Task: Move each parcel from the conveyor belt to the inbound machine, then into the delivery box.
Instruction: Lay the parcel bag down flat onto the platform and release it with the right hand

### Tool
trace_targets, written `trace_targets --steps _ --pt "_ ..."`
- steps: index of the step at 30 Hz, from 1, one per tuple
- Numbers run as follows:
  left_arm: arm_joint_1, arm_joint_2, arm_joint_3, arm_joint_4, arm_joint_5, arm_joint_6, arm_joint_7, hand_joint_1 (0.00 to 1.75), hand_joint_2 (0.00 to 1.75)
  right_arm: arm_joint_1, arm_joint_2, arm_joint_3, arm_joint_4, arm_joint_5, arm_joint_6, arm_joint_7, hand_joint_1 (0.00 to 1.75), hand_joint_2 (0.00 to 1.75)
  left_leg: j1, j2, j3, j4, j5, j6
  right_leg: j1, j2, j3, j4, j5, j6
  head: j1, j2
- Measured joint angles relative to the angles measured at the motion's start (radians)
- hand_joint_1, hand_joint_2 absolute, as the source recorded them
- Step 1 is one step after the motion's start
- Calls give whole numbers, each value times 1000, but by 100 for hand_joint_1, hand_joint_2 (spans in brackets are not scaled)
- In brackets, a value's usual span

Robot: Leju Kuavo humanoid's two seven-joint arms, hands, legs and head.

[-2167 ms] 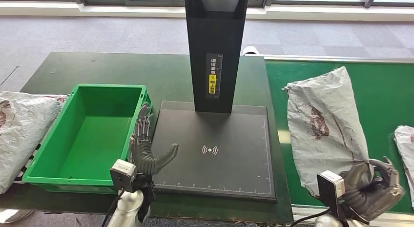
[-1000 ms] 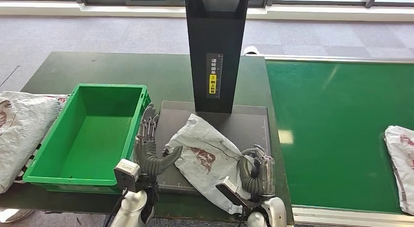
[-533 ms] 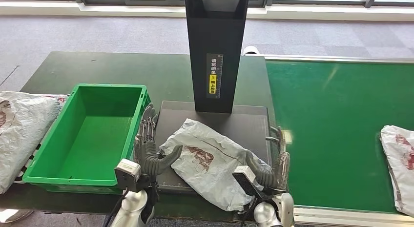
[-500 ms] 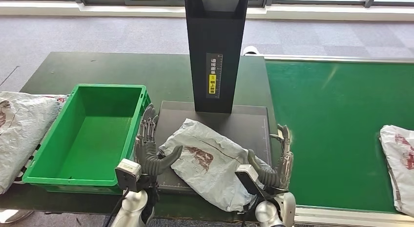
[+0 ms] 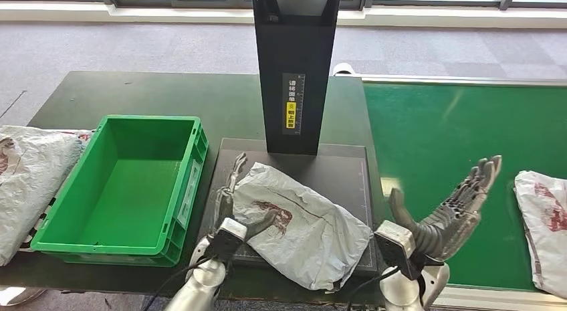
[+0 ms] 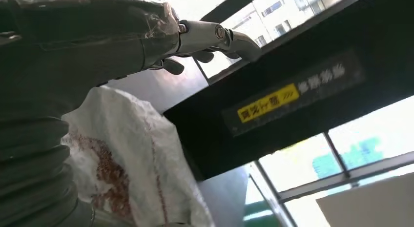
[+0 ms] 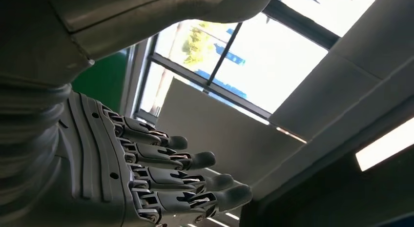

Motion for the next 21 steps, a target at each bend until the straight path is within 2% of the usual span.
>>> trace_targets --steps 4,9,12,16,21 --pt "-42 -6 -61 107 -159 75 92 0 175 13 -1 28 -102 -26 0 0 0 175 0 1 0 0 0 0 0 1 0 0 0 0 0 0" --pt "-76 -13 -109 186 -214 105 135 0 175 23 -2 40 -158 -29 1 0 0 175 0 1 0 0 0 0 0 1 0 0 0 0 0 0" --pt "-97 -18 -131 224 -270 129 190 0 175 24 -2 41 -165 -41 1 0 0 175 0 1 0 0 0 0 0 1 0 0 0 0 0 0" --pt "-131 -27 -178 293 -393 141 289 175 175 21 -2 41 -159 -73 2 1 0 175 0 0 0 0 0 0 0 1 1 0 0 0 0 0" --pt "-156 -33 -234 367 -472 108 339 175 175 18 -3 41 -136 -85 5 1 0 175 0 0 0 0 0 0 0 0 1 0 0 0 0 0"
